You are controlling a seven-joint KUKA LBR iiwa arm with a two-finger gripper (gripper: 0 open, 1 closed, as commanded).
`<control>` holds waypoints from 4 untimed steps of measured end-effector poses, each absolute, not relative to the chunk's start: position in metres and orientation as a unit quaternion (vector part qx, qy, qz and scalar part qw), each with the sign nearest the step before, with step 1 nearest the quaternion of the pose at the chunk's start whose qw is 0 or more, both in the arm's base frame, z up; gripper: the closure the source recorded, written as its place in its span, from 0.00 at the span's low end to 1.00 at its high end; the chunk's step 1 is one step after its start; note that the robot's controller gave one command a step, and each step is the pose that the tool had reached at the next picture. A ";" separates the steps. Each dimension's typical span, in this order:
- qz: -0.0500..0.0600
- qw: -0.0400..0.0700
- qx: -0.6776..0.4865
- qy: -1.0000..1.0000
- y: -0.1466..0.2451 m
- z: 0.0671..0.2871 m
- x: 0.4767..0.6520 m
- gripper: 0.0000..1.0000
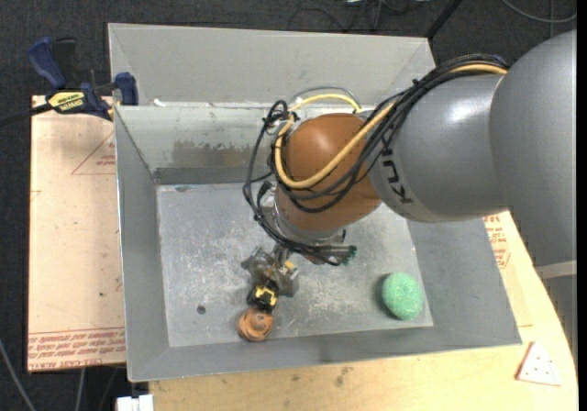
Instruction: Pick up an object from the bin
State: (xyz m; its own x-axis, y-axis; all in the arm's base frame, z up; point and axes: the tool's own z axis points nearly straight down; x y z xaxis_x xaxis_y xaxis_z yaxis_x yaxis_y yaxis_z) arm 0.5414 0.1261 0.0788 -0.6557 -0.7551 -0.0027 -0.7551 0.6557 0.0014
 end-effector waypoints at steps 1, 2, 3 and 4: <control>0.001 0.000 -0.417 0.909 0.126 0.086 0.541 1.00; 0.001 0.001 -0.416 0.909 0.126 0.094 0.542 1.00; 0.001 0.001 -0.416 0.909 0.127 0.099 0.542 1.00; 0.001 -0.002 -0.416 0.909 0.127 0.109 0.540 1.00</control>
Offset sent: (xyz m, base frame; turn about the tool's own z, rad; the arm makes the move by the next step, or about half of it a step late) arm -0.0001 -0.0001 0.0278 0.0000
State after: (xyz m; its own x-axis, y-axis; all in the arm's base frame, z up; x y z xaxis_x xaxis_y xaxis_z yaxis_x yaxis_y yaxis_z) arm 0.5403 0.1267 0.1092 -0.6543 -0.7562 0.0017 -0.7562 0.6543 0.0036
